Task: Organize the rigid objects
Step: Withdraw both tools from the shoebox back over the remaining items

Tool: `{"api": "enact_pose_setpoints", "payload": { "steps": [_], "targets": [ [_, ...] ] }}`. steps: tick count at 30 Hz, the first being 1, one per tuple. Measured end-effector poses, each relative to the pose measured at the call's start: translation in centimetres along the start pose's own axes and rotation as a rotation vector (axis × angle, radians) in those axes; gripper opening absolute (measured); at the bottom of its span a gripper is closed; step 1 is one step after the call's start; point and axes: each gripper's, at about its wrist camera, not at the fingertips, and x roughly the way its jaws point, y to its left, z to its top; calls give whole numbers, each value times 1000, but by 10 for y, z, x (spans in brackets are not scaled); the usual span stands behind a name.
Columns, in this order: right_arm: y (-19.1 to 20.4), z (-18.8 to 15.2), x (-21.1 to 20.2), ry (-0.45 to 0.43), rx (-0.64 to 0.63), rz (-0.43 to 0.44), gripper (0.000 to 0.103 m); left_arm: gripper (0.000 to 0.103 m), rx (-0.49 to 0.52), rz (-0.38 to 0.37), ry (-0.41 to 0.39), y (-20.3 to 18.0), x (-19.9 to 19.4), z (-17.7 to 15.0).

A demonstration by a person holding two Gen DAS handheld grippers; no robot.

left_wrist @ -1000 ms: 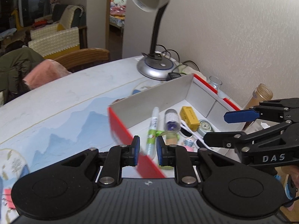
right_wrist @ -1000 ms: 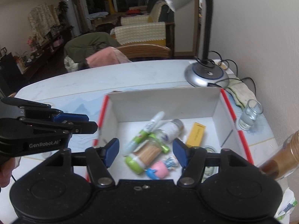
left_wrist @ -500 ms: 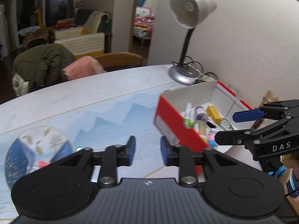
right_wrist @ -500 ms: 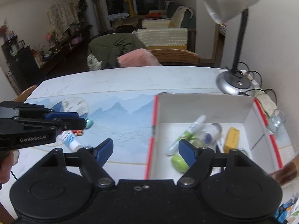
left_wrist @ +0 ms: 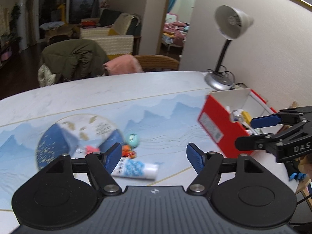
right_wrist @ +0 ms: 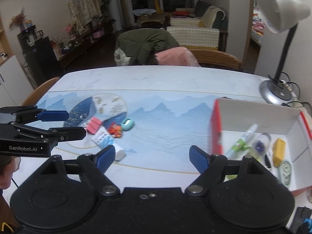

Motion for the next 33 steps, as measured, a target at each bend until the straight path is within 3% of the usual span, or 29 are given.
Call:
{"api": "enact_pose_setpoints", "payload": {
  "steps": [4, 11, 14, 17, 26, 30, 33],
  "targets": [
    [18, -1, 8, -4, -9, 22, 90, 83, -25, 19, 16, 28, 0, -9],
    [47, -2, 30, 1, -62, 39, 96, 85, -73, 27, 47, 68, 10, -25],
    [57, -3, 43, 28, -83, 38, 96, 101, -88, 33, 51, 81, 17, -29],
    [64, -4, 57, 56, -104, 37, 96, 103, -78, 44, 47, 90, 27, -32],
    [81, -5, 104, 144, -199, 59, 95, 103, 133, -36, 87, 113, 65, -34],
    [88, -1, 124, 194, -225, 44, 95, 103, 165, -102, 126, 125, 85, -35],
    [92, 1, 138, 225, -249, 48, 94, 103, 189, -97, 138, 133, 101, -35]
  ]
}}
